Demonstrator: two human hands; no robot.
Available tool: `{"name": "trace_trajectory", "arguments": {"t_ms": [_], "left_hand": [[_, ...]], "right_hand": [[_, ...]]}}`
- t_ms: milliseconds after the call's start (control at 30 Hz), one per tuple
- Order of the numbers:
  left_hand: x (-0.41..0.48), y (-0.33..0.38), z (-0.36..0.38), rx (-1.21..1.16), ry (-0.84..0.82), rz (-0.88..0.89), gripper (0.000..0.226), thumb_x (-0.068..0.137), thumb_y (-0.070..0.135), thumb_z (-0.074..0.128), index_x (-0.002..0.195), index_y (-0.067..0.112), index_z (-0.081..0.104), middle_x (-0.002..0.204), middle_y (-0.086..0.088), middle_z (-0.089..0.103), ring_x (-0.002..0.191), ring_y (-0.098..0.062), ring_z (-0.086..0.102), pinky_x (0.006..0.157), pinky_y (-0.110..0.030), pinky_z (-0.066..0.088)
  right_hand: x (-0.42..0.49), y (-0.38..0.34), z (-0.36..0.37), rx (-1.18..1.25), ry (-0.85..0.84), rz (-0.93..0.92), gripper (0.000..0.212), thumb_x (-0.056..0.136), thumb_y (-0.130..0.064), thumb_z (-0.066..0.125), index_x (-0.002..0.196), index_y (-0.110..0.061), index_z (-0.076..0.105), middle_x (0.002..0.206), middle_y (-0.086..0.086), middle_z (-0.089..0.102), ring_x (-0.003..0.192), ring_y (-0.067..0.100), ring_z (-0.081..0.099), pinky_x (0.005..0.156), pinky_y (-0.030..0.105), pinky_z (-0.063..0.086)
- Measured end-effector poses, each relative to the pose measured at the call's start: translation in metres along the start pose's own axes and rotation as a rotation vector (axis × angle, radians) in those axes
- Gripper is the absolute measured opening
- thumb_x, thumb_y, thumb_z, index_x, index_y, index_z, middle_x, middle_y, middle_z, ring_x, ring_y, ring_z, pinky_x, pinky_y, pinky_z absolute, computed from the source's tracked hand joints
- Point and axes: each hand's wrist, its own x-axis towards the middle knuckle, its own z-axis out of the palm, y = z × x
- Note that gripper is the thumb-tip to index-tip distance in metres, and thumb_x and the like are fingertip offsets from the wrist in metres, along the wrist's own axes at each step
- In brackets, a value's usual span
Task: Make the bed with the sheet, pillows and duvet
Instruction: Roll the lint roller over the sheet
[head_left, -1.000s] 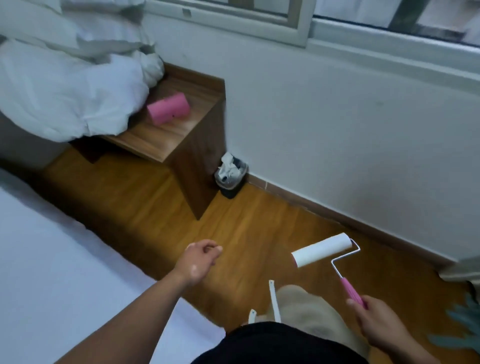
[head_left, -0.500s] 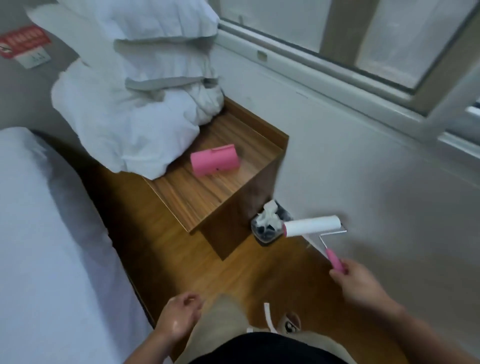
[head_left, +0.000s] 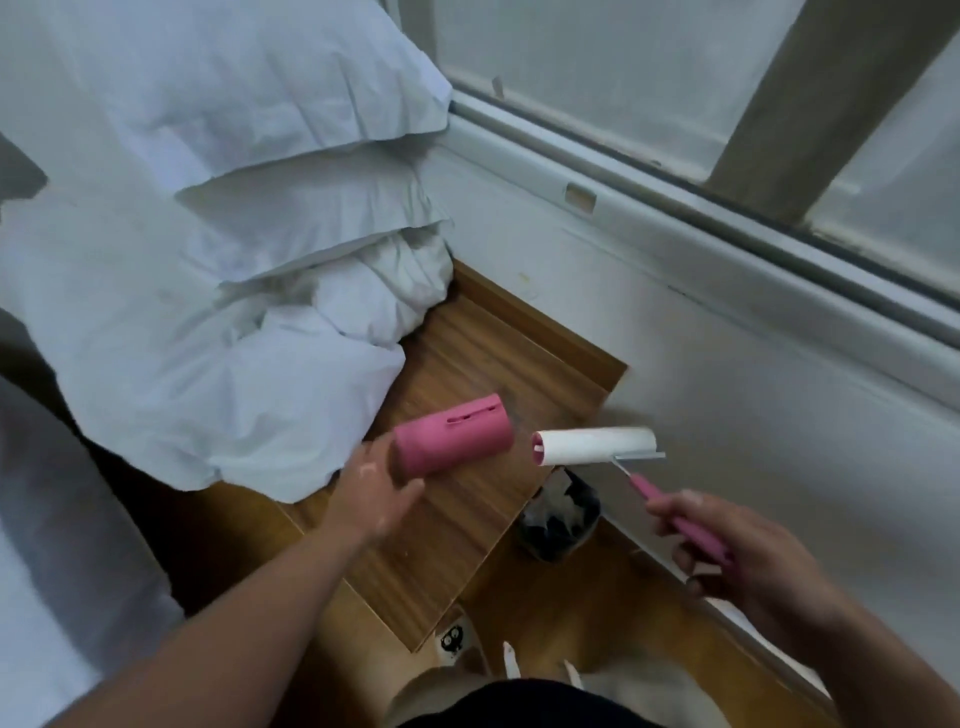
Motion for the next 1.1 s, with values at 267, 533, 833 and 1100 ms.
{"name": "trace_trajectory", "arguments": {"t_ms": [267,533,833,1100], "left_hand": [[0.074,-0.001,0.023,0.278,-0.183,0.137,0.112,0.069,0.065,0.075,0.155,0.022,0.019,0.150,-0.007,0.036,0.136,-0.029,0.036,0.111,-0.043,0.039],[0.039,-0.017,0.035,0.016,-0.059,0.071,0.091,0.072,0.041,0.085,0.146,0.014,0.041,0.140,-0.003,0.045,0.125,-0.021,0.048,0.107,-0.035,0.044],[0.003,-0.018,0.054,0.015,0.004,0.151,0.089,0.070,0.046,0.083,0.147,0.022,0.044,0.141,0.001,0.046,0.129,-0.018,0.044,0.110,-0.034,0.038],[0.009,-0.004,0.066,-0.030,-0.046,0.108,0.089,0.075,0.047,0.079,0.150,0.022,0.039,0.144,-0.001,0.043,0.129,-0.018,0.044,0.110,-0.031,0.040]], "right_hand": [[0.031,-0.061,0.017,-0.407,-0.028,-0.255,0.031,0.081,-0.034,0.072,0.110,-0.044,0.068,0.100,0.002,0.071,0.079,0.022,0.065,0.067,0.031,0.056],[0.097,-0.074,0.019,-1.107,0.001,-0.300,0.017,0.098,-0.034,0.055,0.097,-0.051,0.060,0.078,-0.014,0.066,0.074,0.001,0.061,0.063,0.017,0.045],[0.152,-0.078,0.063,-1.381,-0.376,-0.356,0.013,0.100,-0.039,0.050,0.101,-0.051,0.053,0.086,-0.019,0.060,0.081,0.003,0.058,0.064,0.019,0.046],[0.172,-0.067,0.102,-1.281,-0.584,-0.381,0.010,0.101,-0.037,0.050,0.102,-0.043,0.057,0.094,-0.017,0.062,0.081,0.003,0.059,0.068,0.018,0.044]]}}
